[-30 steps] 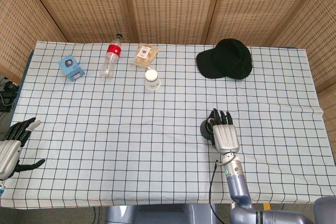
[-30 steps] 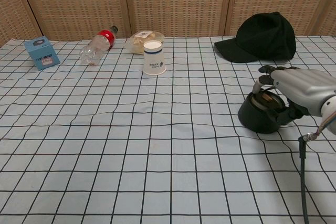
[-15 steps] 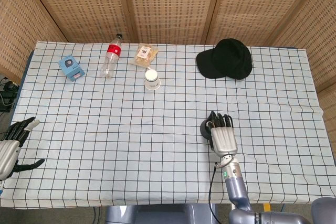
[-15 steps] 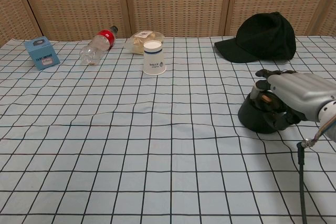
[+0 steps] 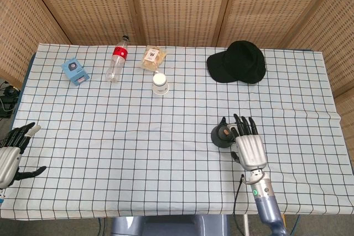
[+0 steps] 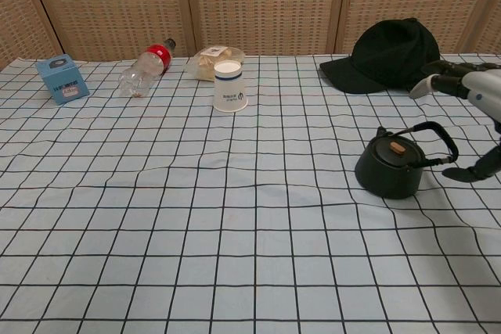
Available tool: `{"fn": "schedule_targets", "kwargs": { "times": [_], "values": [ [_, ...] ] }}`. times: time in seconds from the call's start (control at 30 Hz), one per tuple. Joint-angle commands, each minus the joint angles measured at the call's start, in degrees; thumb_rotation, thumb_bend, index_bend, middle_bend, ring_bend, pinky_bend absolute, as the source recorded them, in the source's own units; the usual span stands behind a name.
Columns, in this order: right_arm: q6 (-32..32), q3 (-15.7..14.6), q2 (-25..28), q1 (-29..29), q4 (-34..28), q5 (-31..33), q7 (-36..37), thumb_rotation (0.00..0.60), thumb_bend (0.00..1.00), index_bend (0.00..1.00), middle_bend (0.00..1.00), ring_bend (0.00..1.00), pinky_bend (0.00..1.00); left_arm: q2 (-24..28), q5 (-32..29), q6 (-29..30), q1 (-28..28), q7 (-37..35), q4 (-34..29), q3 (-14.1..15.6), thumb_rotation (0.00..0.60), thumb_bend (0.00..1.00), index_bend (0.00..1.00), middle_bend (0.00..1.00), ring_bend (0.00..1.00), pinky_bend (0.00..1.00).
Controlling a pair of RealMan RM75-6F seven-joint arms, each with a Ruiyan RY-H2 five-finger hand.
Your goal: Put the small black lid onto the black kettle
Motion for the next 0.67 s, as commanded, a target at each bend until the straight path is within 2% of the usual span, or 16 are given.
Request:
{"fn": "schedule_targets", "kwargs": {
  "times": [0.03,0.2,0.37,0.67],
  "values": [
    [1.2,-4.2,5.3,-3.6,1.6,-6.1,7.9,0.600,0.34,0.15,0.00,0.00,0.00,-0.8,-0.3,1.0,0.4,2.3,0.1,-0.2,0.600,0.15,0.00,0.00,0.00,0.00],
    [2.7,-6.9,9.0,-7.2,6.3,-10.4,16.8,0.600,0.24,0.01,0.00,0.00,0.00,-2.6,-1.0,2.5,1.4,5.9,1.5,-0.3,0.600,0.15,0.00,0.00,0.00,0.00],
    [4.7,-8.3,11.1,-10.3,11.8,-14.1,22.3,0.600,0.22,0.00,0.00,0.00,0.00,-5.6,-2.2,4.1,2.9,8.4,4.9,-0.3,0.600,0.15,0.00,0.00,0.00,0.00],
    [7.1,-6.6,11.3,-12.8,15.8,-17.2,29.4,0.600,0.22,0.00,0.00,0.00,0.00,-7.4,-3.2,5.9,4.3,8.4,7.8,-0.8,0.600,0.15,0.00,0.00,0.00,0.00]
  ]
}}
